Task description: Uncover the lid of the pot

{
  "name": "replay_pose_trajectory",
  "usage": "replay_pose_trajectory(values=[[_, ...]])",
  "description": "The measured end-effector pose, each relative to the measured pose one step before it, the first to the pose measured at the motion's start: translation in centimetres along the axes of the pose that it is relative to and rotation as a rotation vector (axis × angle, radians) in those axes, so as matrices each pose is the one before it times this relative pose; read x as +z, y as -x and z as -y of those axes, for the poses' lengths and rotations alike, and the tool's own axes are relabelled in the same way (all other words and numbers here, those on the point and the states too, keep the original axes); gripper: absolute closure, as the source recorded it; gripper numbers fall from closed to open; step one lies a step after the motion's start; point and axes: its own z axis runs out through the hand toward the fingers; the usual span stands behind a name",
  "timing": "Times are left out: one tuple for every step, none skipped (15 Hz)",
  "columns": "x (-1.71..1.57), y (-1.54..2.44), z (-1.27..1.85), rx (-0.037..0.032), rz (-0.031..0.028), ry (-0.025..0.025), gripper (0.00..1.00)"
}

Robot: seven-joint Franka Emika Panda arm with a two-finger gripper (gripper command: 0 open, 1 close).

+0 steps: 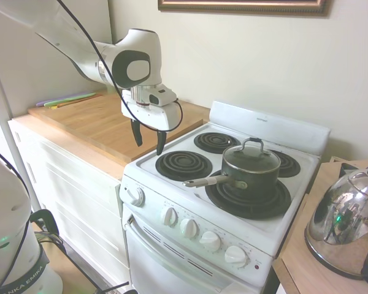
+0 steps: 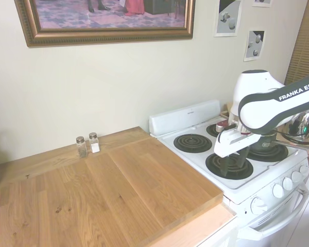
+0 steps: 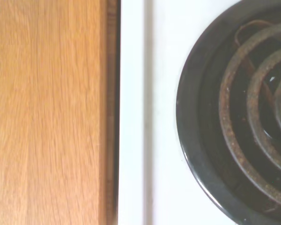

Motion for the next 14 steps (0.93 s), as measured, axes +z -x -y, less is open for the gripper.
replay_pose_trajectory(values=[[0.043, -0.004, 0.003, 0.00164, 0.00066, 0.00064, 0.0], [0.0, -0.031, -0.023, 0.00985, -0.00009, -0.00001, 0.0], [-0.131, -0.1, -0.047, 0.01372, -0.00442, -0.00349, 0.0], [-0.451, -0.179, -0.091, 0.01621, -0.01239, -0.0103, 0.0], [-0.838, -0.298, -0.197, 0.01704, -0.01828, -0.01824, 0.0], [-1.29, -0.468, -0.435, 0.01875, -0.02016, -0.02373, 0.0], [-1.584, -0.598, -0.646, 0.02306, -0.02074, -0.02795, 0.0], [-1.823, -0.787, -0.863, 0.02951, -0.02321, -0.03316, 0.0], [-1.854, -0.984, -0.967, 0.03662, -0.0222, -0.03653, 0.0], [-1.639, -1.403, -1.146, 0.04039, -0.01591, -0.04096, 0.0], [-1.337, -1.935, -1.383, 0.0402, -0.01249, -0.03759, 0.0], [-0.82, -2.064, -1.273, 0.04133, -0.01513, -0.03295, 0.0], [-0.555, -2.015, -1.077, 0.04727, -0.01394, -0.03098, 0.0], [-0.478, -2.079, -0.72, 0.05371, -0.02434, -0.03478, 0.0]])
